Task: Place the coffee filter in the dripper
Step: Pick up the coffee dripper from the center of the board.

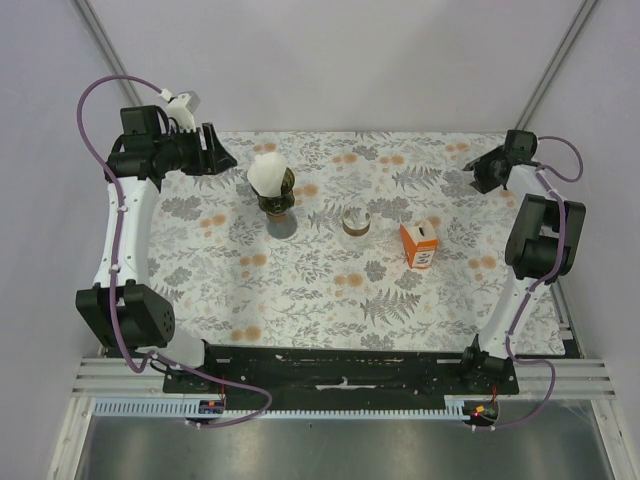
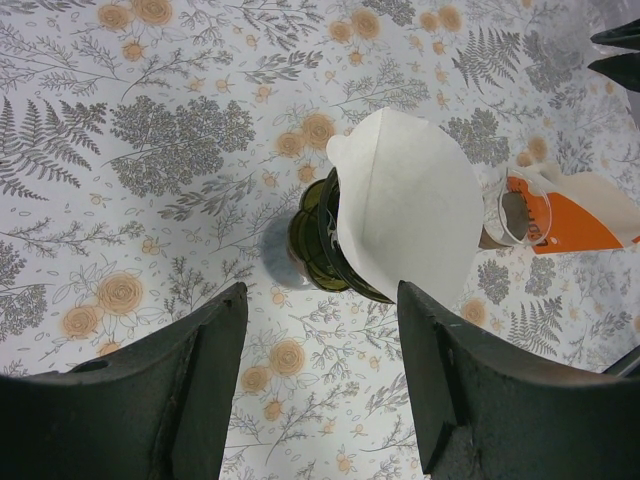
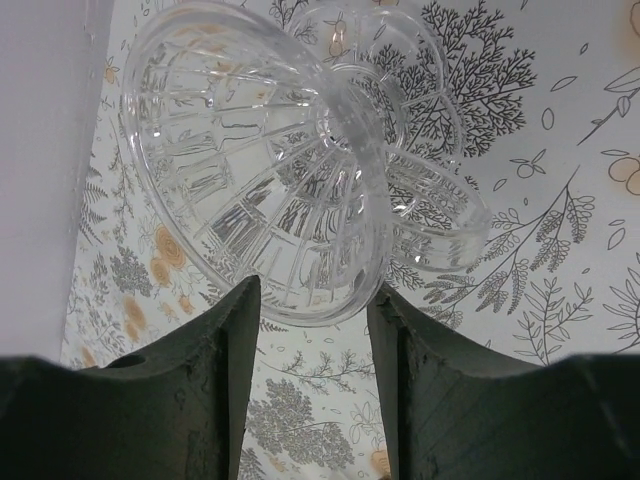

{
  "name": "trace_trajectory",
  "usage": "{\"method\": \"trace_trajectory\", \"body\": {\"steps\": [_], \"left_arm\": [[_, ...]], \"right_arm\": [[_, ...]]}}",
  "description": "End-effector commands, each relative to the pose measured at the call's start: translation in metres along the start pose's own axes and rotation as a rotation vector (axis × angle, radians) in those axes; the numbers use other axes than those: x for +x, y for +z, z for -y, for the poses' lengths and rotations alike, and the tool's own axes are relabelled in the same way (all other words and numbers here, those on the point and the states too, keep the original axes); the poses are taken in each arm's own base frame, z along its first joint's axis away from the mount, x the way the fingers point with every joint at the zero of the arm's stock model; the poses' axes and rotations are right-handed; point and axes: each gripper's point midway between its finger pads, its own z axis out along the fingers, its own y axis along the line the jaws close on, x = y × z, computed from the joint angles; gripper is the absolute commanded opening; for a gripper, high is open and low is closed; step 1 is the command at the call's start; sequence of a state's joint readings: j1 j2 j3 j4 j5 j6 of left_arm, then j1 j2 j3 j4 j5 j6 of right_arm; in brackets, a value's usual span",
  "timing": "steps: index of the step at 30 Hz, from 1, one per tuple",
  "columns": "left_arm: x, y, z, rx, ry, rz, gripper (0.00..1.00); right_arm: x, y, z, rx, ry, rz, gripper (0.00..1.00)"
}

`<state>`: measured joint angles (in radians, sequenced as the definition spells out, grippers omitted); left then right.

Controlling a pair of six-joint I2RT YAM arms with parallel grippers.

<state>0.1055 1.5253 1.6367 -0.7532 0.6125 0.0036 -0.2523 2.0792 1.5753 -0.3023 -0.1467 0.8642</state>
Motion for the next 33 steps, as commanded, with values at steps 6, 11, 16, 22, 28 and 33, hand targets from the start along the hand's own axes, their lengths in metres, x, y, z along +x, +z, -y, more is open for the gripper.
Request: {"method": "trace_trajectory", "body": {"steps": [6, 11, 16, 22, 28, 33], "left_arm": [[-0.013, -0.008, 0.008, 0.025, 0.008, 0.041, 0.68], [-0.014, -0.010, 0.008, 0.022, 0.015, 0.044, 0.68], [-0.014, -0.011, 0.009, 0.022, 0.017, 0.047, 0.68], [-0.014, -0.013, 0.011, 0.025, 0.018, 0.048, 0.68], [-0.014, -0.013, 0.012, 0.033, 0.013, 0.049, 0.68], [-0.014, -0.014, 0.014, 0.041, 0.012, 0.053, 0.68]], "right_arm": [[-0.021, -0.002, -0.013, -0.002, -0.007, 0.074, 0.27], [-0.024, -0.010, -0.018, -0.025, -0.039, 0.079, 0.00], [-0.031, -0.043, -0.051, -0.152, -0.131, 0.092, 0.00], [-0.011, -0.109, -0.106, -0.358, -0.304, -0.025, 0.00], [0.061, -0.183, -0.139, -0.496, -0.526, -0.198, 0.00], [0.131, -0.232, -0.153, -0.603, -0.663, -0.371, 0.00]]}}
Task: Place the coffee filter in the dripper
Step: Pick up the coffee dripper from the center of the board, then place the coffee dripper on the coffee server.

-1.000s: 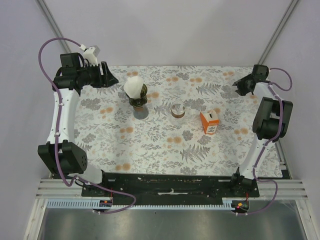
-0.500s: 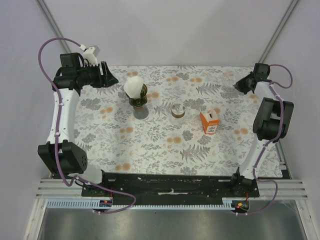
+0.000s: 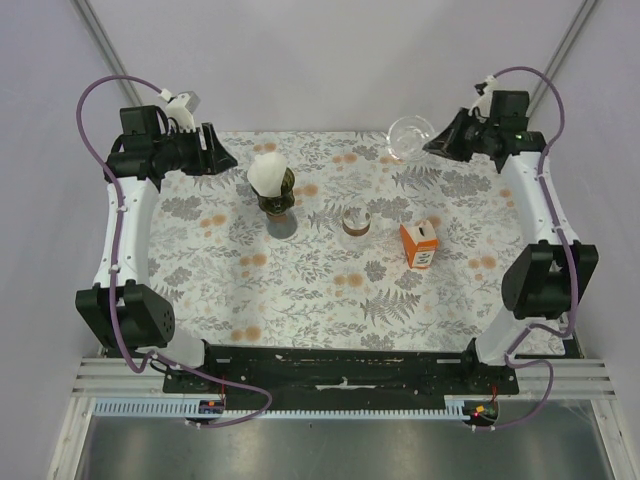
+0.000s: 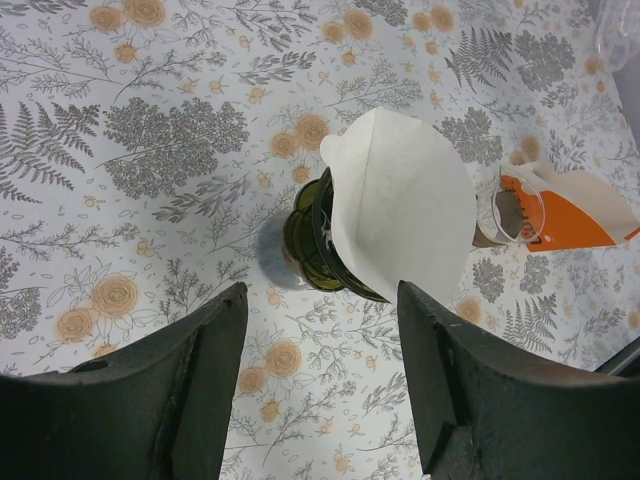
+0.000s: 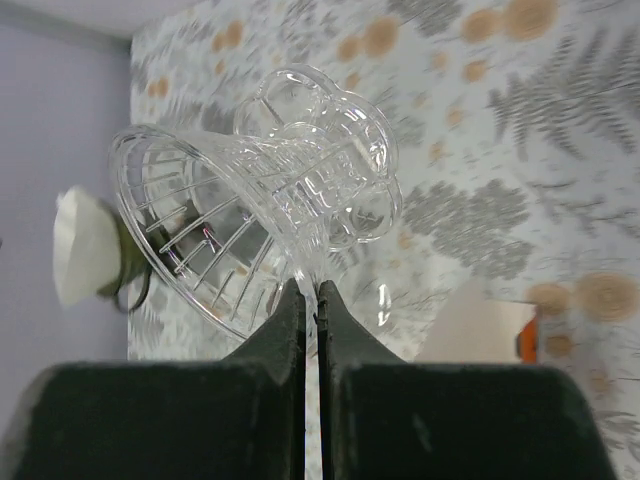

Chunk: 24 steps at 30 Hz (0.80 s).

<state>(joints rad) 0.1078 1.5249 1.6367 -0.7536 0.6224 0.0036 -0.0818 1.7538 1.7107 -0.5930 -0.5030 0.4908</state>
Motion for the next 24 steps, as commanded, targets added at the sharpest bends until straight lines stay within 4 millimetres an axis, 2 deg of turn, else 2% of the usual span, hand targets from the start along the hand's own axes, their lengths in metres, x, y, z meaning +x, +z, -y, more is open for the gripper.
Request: {"method": "trace_trajectory", "body": {"steps": [1, 5, 10, 16, 21, 24], "left_arm": [[-0.015, -0.014, 0.014, 0.033, 0.017, 0.054, 0.68], [-0.014, -0.016, 0.017, 0.039, 0.021, 0.056, 0.68], [-0.014, -0.017, 0.017, 0.038, 0.021, 0.058, 0.68], [-0.014, -0.017, 0.018, 0.039, 0.025, 0.060, 0.68], [-0.013, -0.017, 0.017, 0.038, 0.023, 0.057, 0.68], [-0.013, -0.016, 0.017, 0.040, 0.020, 0.055, 0.68]], "right_arm": [[0.057, -0.028, -0.076, -0.198, -0.142, -0.193, 0.00], [0.097, -0.030, -0.104, -0.258, -0.197, -0.315, 0.00], [0.125, -0.022, -0.105, -0.204, -0.253, -0.405, 0.00], [0.145, -0.005, -0.100, -0.160, -0.271, -0.486, 0.00], [0.152, 0.004, -0.087, -0.119, -0.272, -0.514, 0.00], [0.155, 0.004, -0.086, -0.116, -0.269, -0.529, 0.00]]}}
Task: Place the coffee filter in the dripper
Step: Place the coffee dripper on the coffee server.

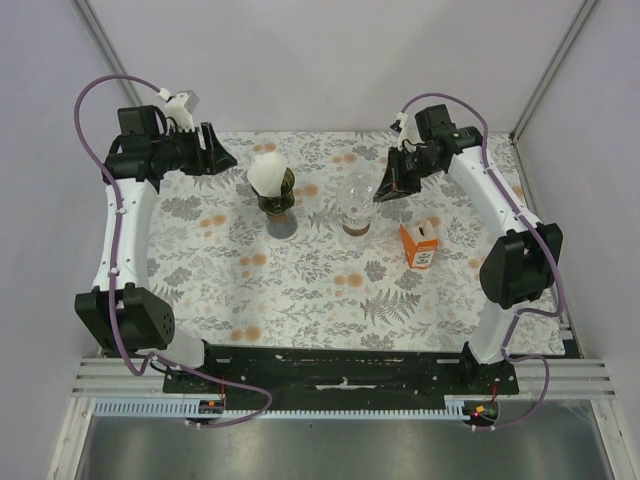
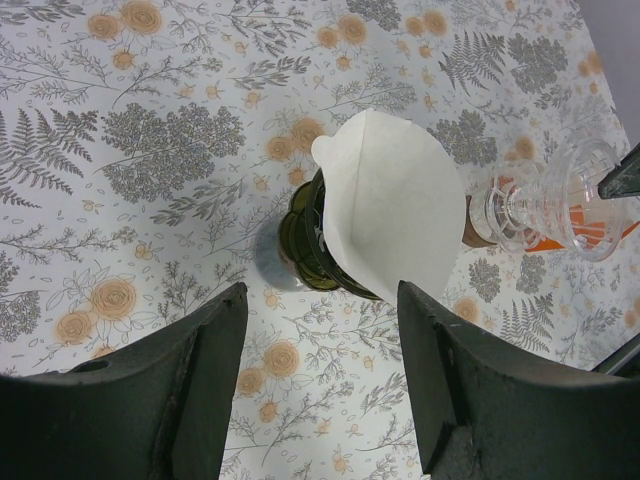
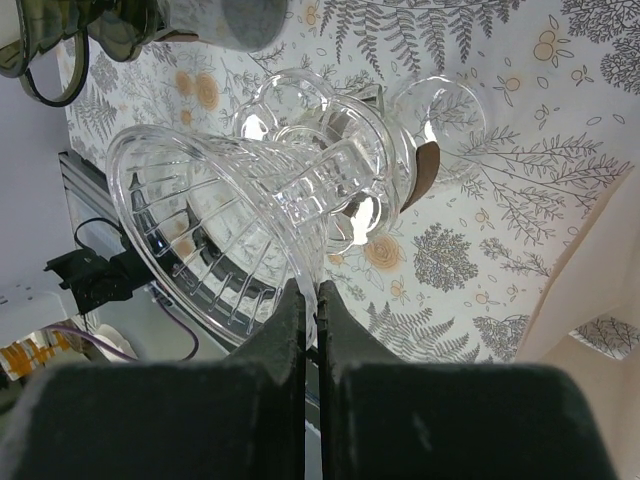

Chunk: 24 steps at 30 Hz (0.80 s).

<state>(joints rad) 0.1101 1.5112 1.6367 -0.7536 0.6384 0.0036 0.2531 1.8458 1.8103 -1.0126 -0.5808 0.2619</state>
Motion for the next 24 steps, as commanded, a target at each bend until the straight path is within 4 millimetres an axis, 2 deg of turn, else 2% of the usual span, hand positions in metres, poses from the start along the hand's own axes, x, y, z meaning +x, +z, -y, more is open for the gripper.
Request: {"method": "trace_trajectory", "body": {"steps": [1, 8, 14, 17, 19, 24], "left_arm": [[-0.011, -0.012, 0.012, 0.023, 0.014, 0.046, 0.68], [-0.011, -0.010, 0.011, 0.025, 0.013, 0.042, 0.68], [-0.010, -0.010, 0.011, 0.025, 0.011, 0.041, 0.68], [-0.011, -0.010, 0.011, 0.027, 0.012, 0.044, 0.68], [-0.011, -0.010, 0.011, 0.027, 0.011, 0.044, 0.68], [-0.011, -0.010, 0.011, 0.028, 0.011, 0.043, 0.68]], "right_arm": [[-0.007, -0.010, -0.008, 0.002, -0.045, 0.021, 0.00], [-0.006, -0.021, -0.004, 0.053, -0.060, 0.029, 0.00], [-0.001, -0.014, -0.002, 0.032, -0.053, -0.007, 0.00], [-0.001, -0.011, -0.002, 0.026, -0.049, -0.015, 0.09], [-0.003, -0.011, -0.004, 0.016, -0.051, -0.012, 0.22], [-0.008, -0.016, -0.015, -0.024, -0.071, 0.004, 0.32]]}}
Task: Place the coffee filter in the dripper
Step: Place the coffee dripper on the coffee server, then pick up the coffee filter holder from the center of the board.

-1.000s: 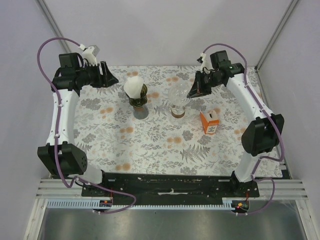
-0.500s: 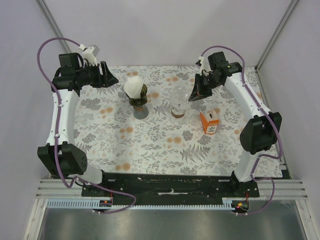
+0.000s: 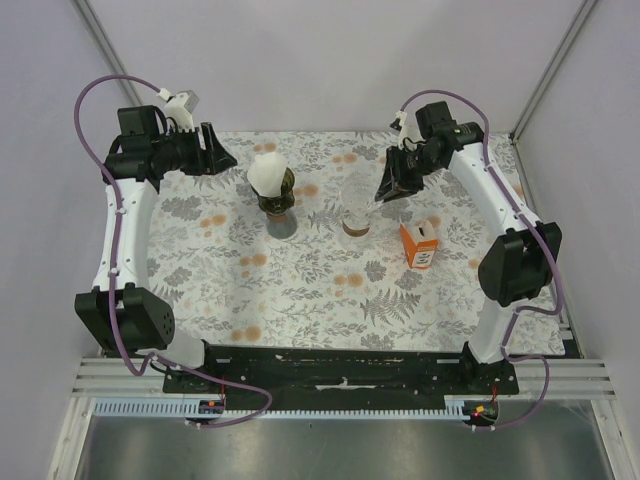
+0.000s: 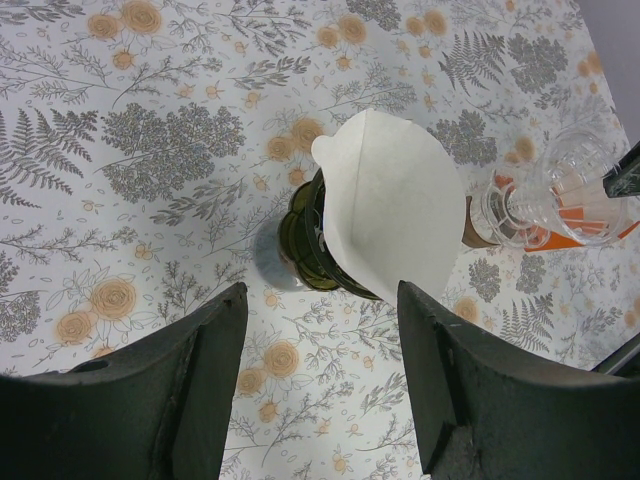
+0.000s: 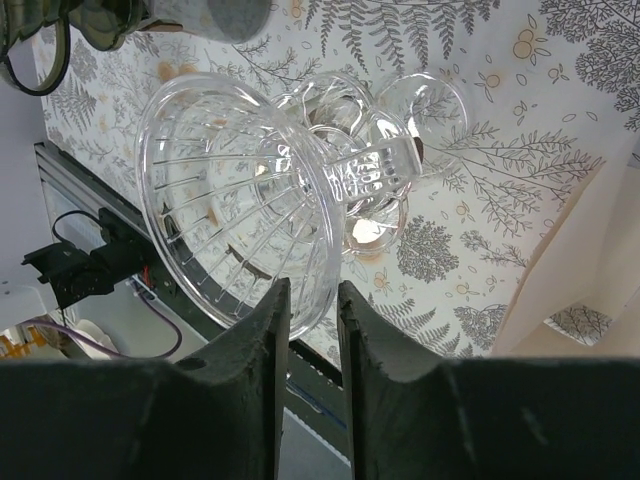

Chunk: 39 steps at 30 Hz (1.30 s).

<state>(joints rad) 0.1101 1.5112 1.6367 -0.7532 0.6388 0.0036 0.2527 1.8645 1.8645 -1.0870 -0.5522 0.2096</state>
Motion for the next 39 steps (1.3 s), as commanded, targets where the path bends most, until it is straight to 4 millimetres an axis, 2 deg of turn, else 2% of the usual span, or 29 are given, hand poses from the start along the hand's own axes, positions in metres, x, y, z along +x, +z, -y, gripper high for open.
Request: {"method": "trace_trajectory", "body": {"steps": [1, 5, 6, 9, 13, 14, 15, 18, 21, 25, 28, 32, 33, 37, 39], "left_arm": [[-0.010, -0.010, 0.010, 0.026, 0.011, 0.041, 0.68], [-0.011, -0.011, 0.011, 0.026, 0.015, 0.043, 0.68], [-0.010, -0.011, 0.011, 0.028, 0.013, 0.041, 0.68], [-0.010, -0.011, 0.011, 0.026, 0.013, 0.041, 0.68], [-0.010, -0.011, 0.012, 0.026, 0.015, 0.043, 0.68], [-0.010, -0.011, 0.012, 0.028, 0.014, 0.042, 0.68], [-0.010, -0.011, 0.012, 0.028, 0.017, 0.043, 0.68], [-0.011, -0.012, 0.012, 0.029, 0.017, 0.043, 0.68], [-0.011, -0.011, 0.014, 0.038, 0.013, 0.043, 0.68], [-0.012, -0.011, 0.015, 0.046, 0.009, 0.046, 0.68], [-0.010, -0.013, 0.016, 0.045, 0.010, 0.047, 0.68], [-0.011, -0.016, 0.018, 0.043, 0.020, 0.054, 0.68], [-0.011, -0.015, 0.018, 0.043, 0.019, 0.053, 0.68], [-0.011, -0.013, 0.016, 0.042, 0.012, 0.049, 0.68], [-0.010, -0.012, 0.016, 0.045, 0.011, 0.045, 0.68]], "right_arm": [[-0.013, -0.014, -0.021, -0.062, -0.048, 0.043, 0.34], [-0.024, -0.032, -0.028, -0.038, -0.086, 0.116, 0.38], [-0.027, -0.041, -0.031, -0.023, -0.103, 0.151, 0.40], [-0.037, -0.069, -0.025, 0.091, -0.135, 0.264, 0.45], [-0.037, -0.101, 0.010, 0.341, -0.123, 0.399, 0.61], [-0.032, -0.104, 0.023, 0.408, -0.110, 0.415, 0.67], [-0.028, -0.113, 0.037, 0.486, -0.099, 0.447, 0.70], [-0.004, -0.117, 0.080, 0.681, -0.061, 0.456, 0.76], [0.018, -0.099, 0.108, 0.745, -0.062, 0.401, 0.80], [0.033, -0.064, 0.127, 0.722, -0.031, 0.296, 0.78], [0.040, -0.042, 0.146, 0.728, 0.001, 0.233, 0.72], [0.048, -0.020, 0.157, 0.660, 0.043, 0.178, 0.55], [0.050, -0.015, 0.159, 0.644, 0.048, 0.167, 0.49], [0.055, -0.007, 0.160, 0.613, 0.042, 0.138, 0.30], [0.058, -0.004, 0.159, 0.596, 0.042, 0.123, 0.25]]}}
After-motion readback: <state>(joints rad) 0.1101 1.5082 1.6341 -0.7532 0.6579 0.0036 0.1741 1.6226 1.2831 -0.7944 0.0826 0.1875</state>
